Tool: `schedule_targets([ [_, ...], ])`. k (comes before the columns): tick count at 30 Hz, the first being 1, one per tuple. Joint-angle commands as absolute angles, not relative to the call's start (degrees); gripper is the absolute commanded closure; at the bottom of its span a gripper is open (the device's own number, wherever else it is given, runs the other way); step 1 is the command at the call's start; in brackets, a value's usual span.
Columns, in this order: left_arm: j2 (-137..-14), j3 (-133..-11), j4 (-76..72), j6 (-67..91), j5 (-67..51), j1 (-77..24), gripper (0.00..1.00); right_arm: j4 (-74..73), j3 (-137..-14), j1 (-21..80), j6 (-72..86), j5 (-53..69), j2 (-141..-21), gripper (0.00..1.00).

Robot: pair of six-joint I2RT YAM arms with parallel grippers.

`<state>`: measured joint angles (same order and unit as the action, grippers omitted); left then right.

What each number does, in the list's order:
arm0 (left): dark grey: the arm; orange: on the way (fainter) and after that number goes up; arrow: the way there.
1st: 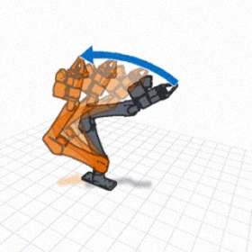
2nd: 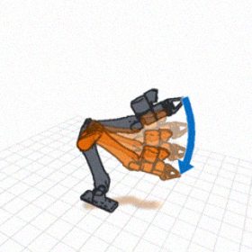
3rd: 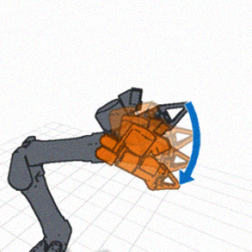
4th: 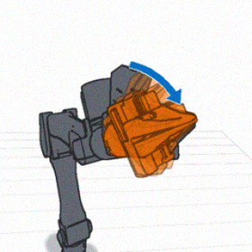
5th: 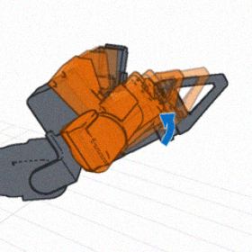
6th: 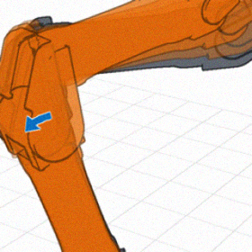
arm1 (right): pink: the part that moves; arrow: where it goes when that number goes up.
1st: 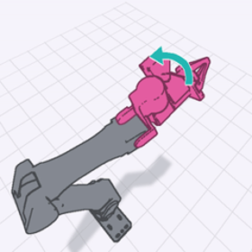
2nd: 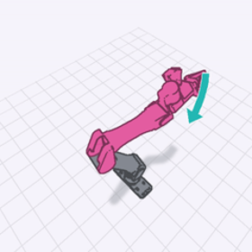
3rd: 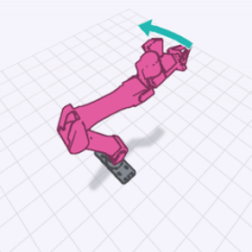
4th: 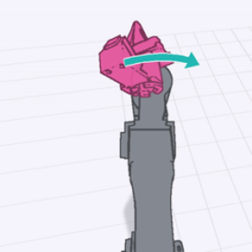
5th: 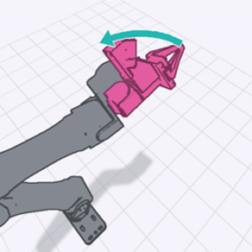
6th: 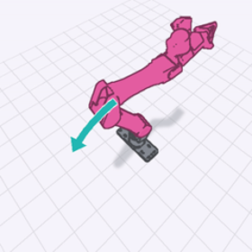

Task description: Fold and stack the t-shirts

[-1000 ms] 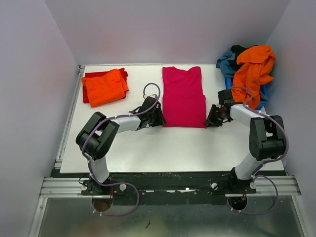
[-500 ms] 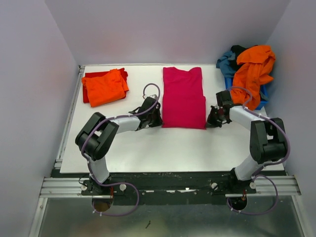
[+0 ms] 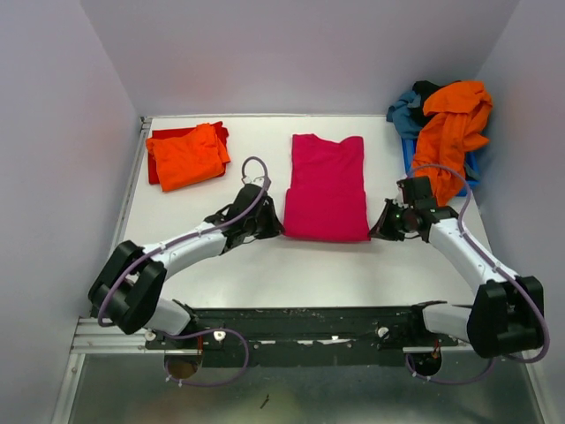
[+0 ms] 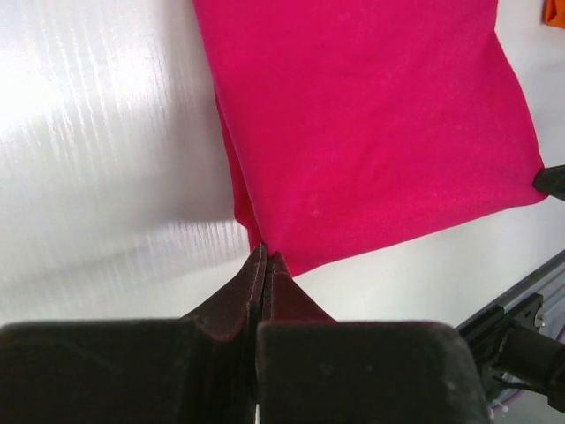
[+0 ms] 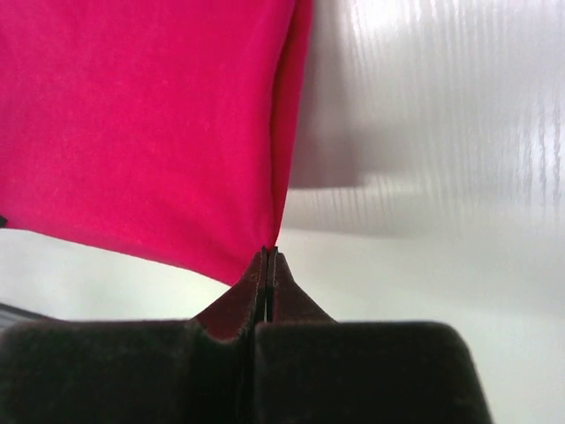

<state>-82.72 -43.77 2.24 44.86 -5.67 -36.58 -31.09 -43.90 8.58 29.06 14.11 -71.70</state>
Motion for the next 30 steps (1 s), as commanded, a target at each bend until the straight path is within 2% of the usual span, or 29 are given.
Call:
schedule_targets([
  [1,-78.0,-42.8,7.5,45.1,-6.2,-36.7,1.0,-36.5,-42.4,8.7,29.2,16.2,-67.0,0.99],
  [10,-74.0,-43.5,11.3,45.1,-8.7,-37.4,1.0,-40.2,-38.8,8.7,31.2,18.5,-57.4,0.99],
  [15,-74.4,-45.3,11.3,45.0,-9.1,-37.6,1.0,-41.9,-40.9,8.7,31.3,17.8,-57.6,0.99],
  [23,-80.3,-56.2,14.5,42.0,-12.7,-35.8,1.0,-44.2,-52.1,8.7,30.5,15.4,-64.1,0.99],
  [30,-79.3,-47.7,11.0,45.1,-14.1,-36.6,1.0,-41.4,-43.9,8.7,30.3,17.8,-62.1,0.99],
])
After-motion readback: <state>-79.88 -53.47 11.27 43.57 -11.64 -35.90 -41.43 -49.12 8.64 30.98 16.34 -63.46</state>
